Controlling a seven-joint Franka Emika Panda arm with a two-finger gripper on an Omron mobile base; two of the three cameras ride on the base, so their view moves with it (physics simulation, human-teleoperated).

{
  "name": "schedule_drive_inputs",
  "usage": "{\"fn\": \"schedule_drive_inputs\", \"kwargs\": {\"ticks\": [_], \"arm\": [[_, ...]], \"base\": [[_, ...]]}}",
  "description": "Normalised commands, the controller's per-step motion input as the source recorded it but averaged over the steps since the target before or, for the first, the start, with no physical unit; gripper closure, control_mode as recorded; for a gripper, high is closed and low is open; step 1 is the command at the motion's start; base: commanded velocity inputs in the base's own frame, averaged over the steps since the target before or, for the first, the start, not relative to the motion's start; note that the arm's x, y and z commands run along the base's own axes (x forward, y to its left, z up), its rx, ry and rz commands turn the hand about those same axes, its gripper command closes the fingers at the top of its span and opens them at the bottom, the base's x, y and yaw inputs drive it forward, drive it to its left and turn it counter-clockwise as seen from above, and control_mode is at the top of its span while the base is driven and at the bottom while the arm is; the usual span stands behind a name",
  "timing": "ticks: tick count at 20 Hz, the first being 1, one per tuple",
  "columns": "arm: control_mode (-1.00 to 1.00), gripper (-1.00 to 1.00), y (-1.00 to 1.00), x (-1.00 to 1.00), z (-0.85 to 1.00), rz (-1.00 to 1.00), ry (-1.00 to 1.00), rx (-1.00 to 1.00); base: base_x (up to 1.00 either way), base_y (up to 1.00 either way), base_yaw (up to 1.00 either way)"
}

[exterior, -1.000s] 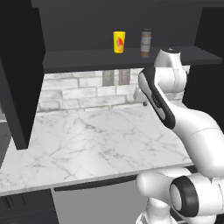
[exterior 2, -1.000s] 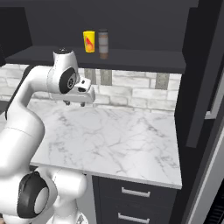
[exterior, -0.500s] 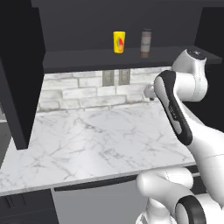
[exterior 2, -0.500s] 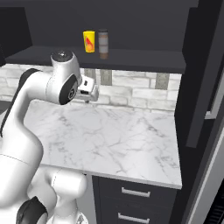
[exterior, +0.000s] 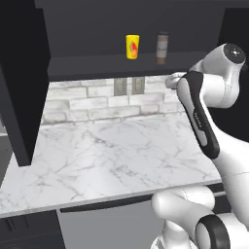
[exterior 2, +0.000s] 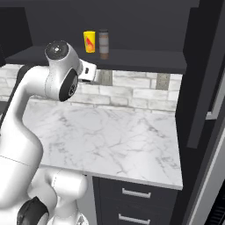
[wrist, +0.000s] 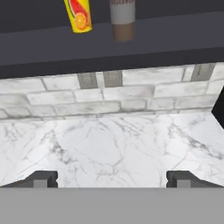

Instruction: Take the cinnamon bottle from the cabinet and place it on the dining table, next to the plate with the cupcake. Then take the chocolate from the dining counter and place it on the cupcake plate.

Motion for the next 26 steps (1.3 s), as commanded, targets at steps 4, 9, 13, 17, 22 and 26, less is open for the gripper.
{"fn": "schedule_drive_inputs", "kwargs": {"ticks": [4,9,13,17,22,26], "arm": [[-1.0,-1.0,0.0,0.29,0.24,-0.11,0.0,0.0],[-1.0,-1.0,0.0,0.42,0.06,-0.01,0.05,0.0],[-1.0,-1.0,0.0,0.49,0.41,0.0,0.0,0.0],[-1.0,-1.0,0.0,0.72,0.43,0.0,-0.01,0.0],[-1.0,-1.0,-0.02,0.55,0.22,0.0,-0.19,-0.03],[-1.0,-1.0,-0.05,0.4,0.16,-0.03,-0.24,-0.01]], "base": [[0.0,0.0,0.0],[0.0,0.0,0.0],[0.0,0.0,0.0],[0.0,0.0,0.0],[0.0,0.0,0.0],[0.0,0.0,0.0]]}}
